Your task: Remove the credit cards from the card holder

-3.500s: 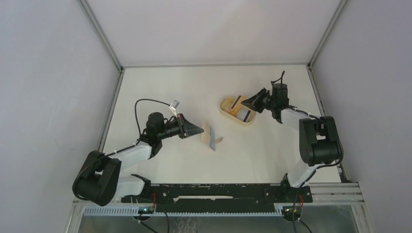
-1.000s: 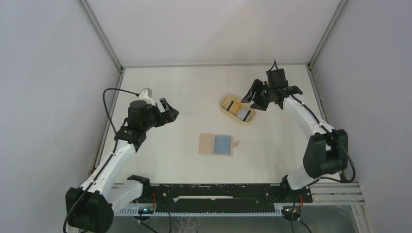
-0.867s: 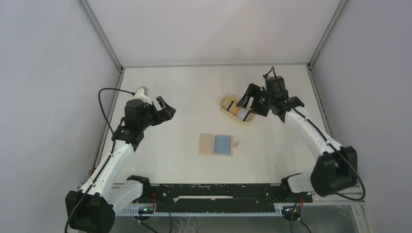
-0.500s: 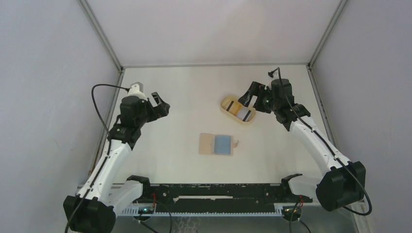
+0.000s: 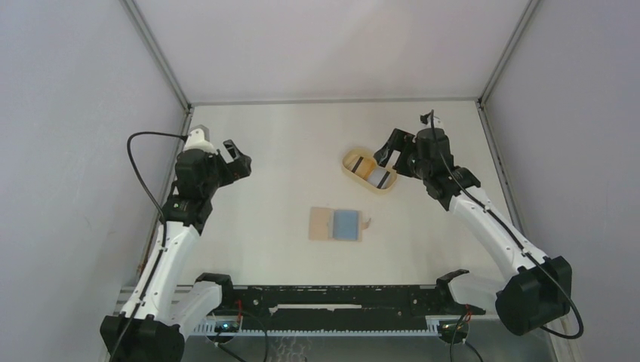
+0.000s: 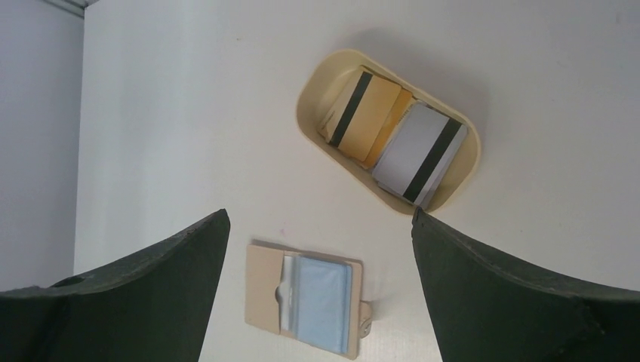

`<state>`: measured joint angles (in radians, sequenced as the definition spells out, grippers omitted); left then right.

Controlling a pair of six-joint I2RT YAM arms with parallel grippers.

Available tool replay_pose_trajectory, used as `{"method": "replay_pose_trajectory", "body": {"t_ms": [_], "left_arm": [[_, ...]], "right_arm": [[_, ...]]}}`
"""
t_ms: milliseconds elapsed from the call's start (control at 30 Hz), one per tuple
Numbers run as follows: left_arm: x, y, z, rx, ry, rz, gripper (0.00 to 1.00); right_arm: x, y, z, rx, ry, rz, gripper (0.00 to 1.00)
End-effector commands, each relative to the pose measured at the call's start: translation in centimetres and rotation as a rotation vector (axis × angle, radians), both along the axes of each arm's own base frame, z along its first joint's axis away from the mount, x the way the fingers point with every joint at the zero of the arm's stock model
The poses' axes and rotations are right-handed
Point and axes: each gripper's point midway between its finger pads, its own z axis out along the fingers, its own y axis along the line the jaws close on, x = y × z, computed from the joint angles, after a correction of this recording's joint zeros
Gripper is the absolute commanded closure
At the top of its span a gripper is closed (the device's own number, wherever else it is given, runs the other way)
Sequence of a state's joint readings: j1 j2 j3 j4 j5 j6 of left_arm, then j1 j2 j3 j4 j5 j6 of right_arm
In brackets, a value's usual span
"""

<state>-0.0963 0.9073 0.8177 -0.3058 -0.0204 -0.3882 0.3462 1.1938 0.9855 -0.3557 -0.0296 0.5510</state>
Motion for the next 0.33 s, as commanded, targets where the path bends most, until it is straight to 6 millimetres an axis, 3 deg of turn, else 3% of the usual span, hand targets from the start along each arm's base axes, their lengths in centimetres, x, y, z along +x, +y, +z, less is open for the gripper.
{"method": "replay_pose_trajectory", "body": {"t_ms": [0, 67, 200, 300], "left_arm": [[0.8, 0.5, 3.3, 0.0, -0.103, 0.007, 0.0], [0.8, 0.4, 3.1, -0.004, -0.098, 0.006, 0.0], [0.8, 0.4, 2.9, -0.012, -0.089, 0.01, 0.0], [0.7, 0.5, 3.0, -0.006, -0.086, 0.009, 0.0]], "right_arm": [[0.3, -1.2, 2.3, -0.015, -0.09, -0.097, 0.0], [0.1, -1.1, 2.5, -0.018, -0.095, -0.082, 0.01], [0.0, -0.2, 2.5, 0.027, -0.161, -0.05, 0.19], [0.0, 0.0, 3.5, 0.073, -0.187, -0.066, 0.15]]}}
